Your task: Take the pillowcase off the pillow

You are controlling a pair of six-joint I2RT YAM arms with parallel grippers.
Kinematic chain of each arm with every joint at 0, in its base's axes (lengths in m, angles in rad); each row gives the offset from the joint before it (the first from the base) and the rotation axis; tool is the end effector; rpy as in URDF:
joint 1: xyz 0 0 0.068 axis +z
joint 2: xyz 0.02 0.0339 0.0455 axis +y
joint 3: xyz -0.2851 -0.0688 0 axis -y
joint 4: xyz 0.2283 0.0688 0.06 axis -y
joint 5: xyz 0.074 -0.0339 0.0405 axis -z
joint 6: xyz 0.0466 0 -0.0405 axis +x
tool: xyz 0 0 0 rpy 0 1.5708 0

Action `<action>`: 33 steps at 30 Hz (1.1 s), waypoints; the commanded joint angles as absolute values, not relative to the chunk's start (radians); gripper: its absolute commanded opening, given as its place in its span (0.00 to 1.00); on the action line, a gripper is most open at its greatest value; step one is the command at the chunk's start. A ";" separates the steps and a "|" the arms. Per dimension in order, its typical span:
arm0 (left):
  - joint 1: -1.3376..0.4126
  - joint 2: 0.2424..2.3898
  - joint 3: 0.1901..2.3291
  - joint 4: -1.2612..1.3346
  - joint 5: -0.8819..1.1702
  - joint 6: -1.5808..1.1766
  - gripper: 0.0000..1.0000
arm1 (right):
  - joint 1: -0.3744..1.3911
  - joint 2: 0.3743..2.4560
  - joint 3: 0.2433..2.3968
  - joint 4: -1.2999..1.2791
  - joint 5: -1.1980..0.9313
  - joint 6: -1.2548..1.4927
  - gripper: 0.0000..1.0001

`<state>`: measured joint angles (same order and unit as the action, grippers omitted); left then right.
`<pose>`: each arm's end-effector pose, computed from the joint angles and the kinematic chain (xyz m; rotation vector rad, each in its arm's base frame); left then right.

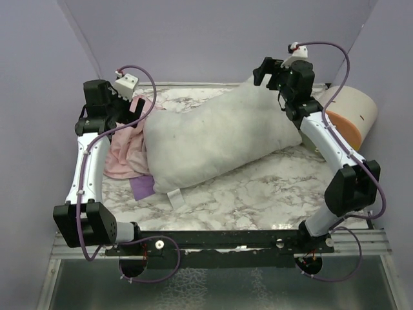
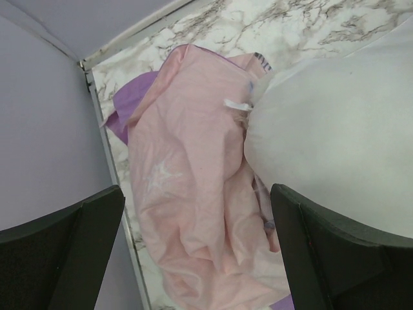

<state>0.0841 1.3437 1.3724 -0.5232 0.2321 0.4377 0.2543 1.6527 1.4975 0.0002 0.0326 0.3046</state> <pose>0.2872 0.0135 0.4012 0.5002 1.9900 0.0846 0.3849 0.0985 0.4030 0.0681 1.7396 0.3837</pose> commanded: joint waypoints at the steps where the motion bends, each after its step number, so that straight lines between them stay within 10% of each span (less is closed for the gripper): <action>1: 0.127 1.309 1.301 -0.365 0.265 0.263 0.99 | 0.256 1.498 1.411 0.025 0.312 0.188 0.99; 11: 0.164 1.235 1.120 -0.191 0.277 0.137 0.99 | 0.256 1.176 1.026 0.183 0.381 0.135 0.99; 23: 0.163 0.966 0.421 0.409 0.279 -0.035 0.99 | 0.256 0.980 0.443 0.256 0.573 0.274 0.99; 33: 0.144 1.224 0.241 0.869 0.163 -0.070 0.99 | 0.256 1.042 0.233 0.594 0.692 0.295 0.99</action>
